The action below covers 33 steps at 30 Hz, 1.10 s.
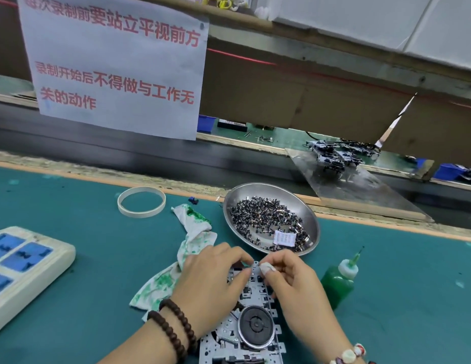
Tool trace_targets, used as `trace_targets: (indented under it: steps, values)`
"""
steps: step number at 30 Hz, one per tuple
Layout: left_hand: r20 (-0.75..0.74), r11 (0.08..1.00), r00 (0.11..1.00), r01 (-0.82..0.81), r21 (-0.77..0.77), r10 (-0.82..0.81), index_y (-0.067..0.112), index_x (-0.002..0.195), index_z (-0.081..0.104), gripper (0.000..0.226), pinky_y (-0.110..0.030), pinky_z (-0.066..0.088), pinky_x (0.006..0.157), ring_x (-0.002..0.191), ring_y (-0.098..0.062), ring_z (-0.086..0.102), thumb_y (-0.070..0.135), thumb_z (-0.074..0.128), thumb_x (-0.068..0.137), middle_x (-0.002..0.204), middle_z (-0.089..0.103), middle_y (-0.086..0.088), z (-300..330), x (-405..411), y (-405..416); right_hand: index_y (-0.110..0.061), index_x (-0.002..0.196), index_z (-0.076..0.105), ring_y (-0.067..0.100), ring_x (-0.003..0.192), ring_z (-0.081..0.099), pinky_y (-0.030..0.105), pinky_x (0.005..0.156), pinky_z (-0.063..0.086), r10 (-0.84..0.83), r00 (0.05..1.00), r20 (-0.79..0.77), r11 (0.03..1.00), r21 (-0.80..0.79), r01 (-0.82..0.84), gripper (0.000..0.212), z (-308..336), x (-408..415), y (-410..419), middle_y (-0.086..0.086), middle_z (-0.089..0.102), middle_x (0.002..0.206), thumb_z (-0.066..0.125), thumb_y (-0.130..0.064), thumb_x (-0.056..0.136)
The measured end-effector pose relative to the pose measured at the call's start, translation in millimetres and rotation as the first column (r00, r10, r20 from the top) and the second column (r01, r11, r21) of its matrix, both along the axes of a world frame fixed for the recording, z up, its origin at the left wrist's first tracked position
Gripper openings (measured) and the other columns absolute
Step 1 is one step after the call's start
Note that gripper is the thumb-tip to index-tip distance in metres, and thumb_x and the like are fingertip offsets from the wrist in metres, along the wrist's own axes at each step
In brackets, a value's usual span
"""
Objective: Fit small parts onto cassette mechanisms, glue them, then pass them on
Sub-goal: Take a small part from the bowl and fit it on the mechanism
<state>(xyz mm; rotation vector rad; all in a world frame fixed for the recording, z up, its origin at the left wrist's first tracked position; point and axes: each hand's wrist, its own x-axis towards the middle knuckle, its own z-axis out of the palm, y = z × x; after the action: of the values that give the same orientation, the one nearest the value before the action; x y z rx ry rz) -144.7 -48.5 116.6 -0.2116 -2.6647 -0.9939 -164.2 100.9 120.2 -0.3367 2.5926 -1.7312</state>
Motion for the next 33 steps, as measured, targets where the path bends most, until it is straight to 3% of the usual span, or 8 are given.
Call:
trace_targets:
  steps: [6, 10, 19, 25, 31, 33]
  values:
    - [-0.053, 0.998, 0.998, 0.042, 0.046, -0.039, 0.038, 0.098, 0.053, 0.009, -0.02, 0.036, 0.09, 0.097, 0.003, 0.044, 0.041, 0.047, 0.091, 0.096, 0.051, 0.022, -3.2, 0.8, 0.8, -0.009, 0.077, 0.058, 0.004, 0.063, 0.063, 0.017, 0.053, 0.048, 0.017, 0.998, 0.054, 0.976, -0.215, -0.005, 0.012, 4.7, -0.2, 0.0, 0.001, 0.072, 0.075, 0.058, -0.002, 0.087]
    - [-0.058, 0.993, 0.997, 0.058, 0.103, -0.052, 0.034, 0.094, 0.055, 0.006, -0.02, 0.039, 0.085, 0.093, 0.003, 0.048, 0.036, 0.051, 0.09, 0.091, 0.055, 0.02, -3.8, 0.5, 0.6, -0.008, 0.077, 0.056, 0.006, 0.064, 0.065, 0.018, 0.051, 0.049, 0.031, 0.995, 0.095, 0.955, -0.296, -0.001, 0.012, 5.8, 0.2, -0.5, 0.003, 0.072, 0.074, 0.06, 0.0, 0.085]
    - [-0.042, 0.992, 0.996, 0.079, 0.094, -0.076, 0.037, 0.088, 0.052, 0.003, -0.021, 0.037, 0.084, 0.091, 0.003, 0.046, 0.04, 0.051, 0.088, 0.089, 0.052, 0.02, -3.2, 3.0, 2.5, -0.012, 0.071, 0.064, 0.003, 0.051, 0.052, 0.016, 0.043, 0.043, 0.032, 0.996, 0.078, 0.976, -0.216, -0.014, 0.012, 7.8, 1.9, 1.5, -0.002, 0.06, 0.056, 0.066, -0.006, 0.081]
    - [-0.014, 0.995, 0.998, 0.069, 0.077, -0.068, 0.037, 0.09, 0.055, 0.004, -0.021, 0.035, 0.085, 0.092, 0.002, 0.044, 0.038, 0.051, 0.088, 0.088, 0.05, 0.021, -4.1, 2.8, 2.2, -0.011, 0.072, 0.065, 0.003, 0.052, 0.055, 0.016, 0.046, 0.046, 0.065, 0.986, 0.155, 0.969, -0.246, -0.025, 0.017, 9.2, 1.9, 3.8, 0.003, 0.064, 0.058, 0.06, -0.002, 0.085]
    - [-0.025, 0.995, 0.998, 0.067, 0.077, -0.065, 0.038, 0.091, 0.055, 0.004, -0.019, 0.032, 0.084, 0.091, 0.004, 0.039, 0.037, 0.051, 0.088, 0.089, 0.049, 0.023, -4.0, 3.9, 2.6, -0.013, 0.068, 0.065, 0.002, 0.051, 0.054, 0.015, 0.044, 0.045, 0.074, 0.985, 0.158, 0.969, -0.246, -0.033, 0.018, 10.0, 2.5, 4.3, -0.001, 0.062, 0.056, 0.06, -0.011, 0.085]
    - [-0.042, 0.993, 0.997, 0.071, 0.09, -0.067, 0.038, 0.09, 0.055, 0.005, -0.021, 0.032, 0.086, 0.092, 0.003, 0.038, 0.039, 0.051, 0.088, 0.09, 0.049, 0.024, -3.3, 4.1, 3.3, -0.019, 0.065, 0.065, 0.002, 0.05, 0.049, 0.016, 0.044, 0.042, 0.066, 0.99, 0.126, 0.976, -0.214, -0.038, 0.016, 10.4, 2.4, 5.5, -0.006, 0.058, 0.057, 0.062, -0.025, 0.079]
